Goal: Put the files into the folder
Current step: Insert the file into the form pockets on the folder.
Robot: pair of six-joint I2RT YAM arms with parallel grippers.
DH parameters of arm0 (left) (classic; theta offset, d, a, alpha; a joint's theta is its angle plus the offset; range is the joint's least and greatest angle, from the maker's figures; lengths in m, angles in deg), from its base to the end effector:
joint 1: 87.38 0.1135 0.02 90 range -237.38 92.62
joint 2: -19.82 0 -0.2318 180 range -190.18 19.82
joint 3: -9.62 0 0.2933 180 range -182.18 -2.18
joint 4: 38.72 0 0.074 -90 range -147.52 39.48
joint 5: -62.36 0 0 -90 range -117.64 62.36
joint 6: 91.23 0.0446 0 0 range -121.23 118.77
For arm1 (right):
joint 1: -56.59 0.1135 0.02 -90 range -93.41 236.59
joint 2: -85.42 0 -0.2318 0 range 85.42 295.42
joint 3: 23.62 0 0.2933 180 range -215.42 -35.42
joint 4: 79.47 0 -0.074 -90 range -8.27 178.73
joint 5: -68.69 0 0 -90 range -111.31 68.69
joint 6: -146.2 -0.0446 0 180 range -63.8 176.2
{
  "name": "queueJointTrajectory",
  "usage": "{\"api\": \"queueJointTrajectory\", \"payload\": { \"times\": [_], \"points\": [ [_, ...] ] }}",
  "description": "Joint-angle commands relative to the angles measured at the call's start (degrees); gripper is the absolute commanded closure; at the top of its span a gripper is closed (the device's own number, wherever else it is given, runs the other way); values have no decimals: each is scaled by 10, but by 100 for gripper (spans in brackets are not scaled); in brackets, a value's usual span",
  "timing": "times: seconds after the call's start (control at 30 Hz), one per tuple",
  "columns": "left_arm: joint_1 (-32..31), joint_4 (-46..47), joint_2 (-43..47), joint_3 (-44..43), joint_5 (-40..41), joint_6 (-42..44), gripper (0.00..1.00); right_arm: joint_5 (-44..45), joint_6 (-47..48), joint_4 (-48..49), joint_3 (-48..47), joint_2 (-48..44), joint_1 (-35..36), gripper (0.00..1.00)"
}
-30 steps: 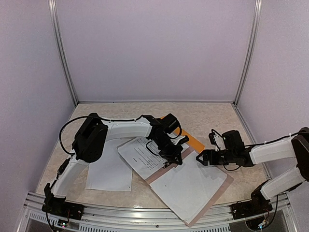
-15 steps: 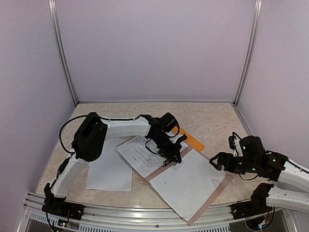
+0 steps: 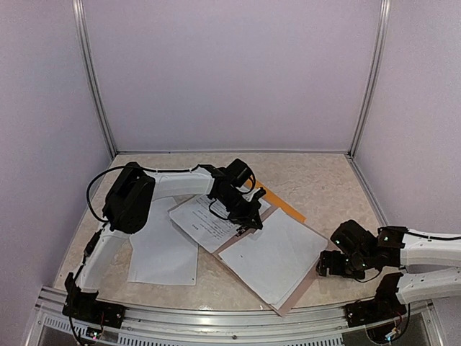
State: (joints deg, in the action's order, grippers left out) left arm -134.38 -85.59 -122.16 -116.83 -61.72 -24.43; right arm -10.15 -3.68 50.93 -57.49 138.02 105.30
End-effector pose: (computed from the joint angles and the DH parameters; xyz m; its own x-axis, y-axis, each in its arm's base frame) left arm 0.3477 -0.4095 0.0794 -0.8639 0.4480 -0.2302 0.4814 0.6000 -0.6389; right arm 0.1388 0.1449 0.0940 -0.9046 0.2560 -0.3409 0.1842 0.9558 0.2291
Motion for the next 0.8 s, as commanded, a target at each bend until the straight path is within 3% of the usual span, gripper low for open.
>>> {"api": "queueJointTrajectory", "payload": {
  "times": [0.0, 0.43, 0.77],
  "points": [
    [5, -12, 2, 13, 33, 2, 100, 7, -19, 41, 12, -8, 6, 1],
    [-3, 11, 19, 49, 24, 8, 100, -20, 12, 195, 25, 98, -22, 1],
    [-15, 20, 18, 49, 16, 22, 100, -35, -13, 246, 64, 80, -31, 2]
  ]
}}
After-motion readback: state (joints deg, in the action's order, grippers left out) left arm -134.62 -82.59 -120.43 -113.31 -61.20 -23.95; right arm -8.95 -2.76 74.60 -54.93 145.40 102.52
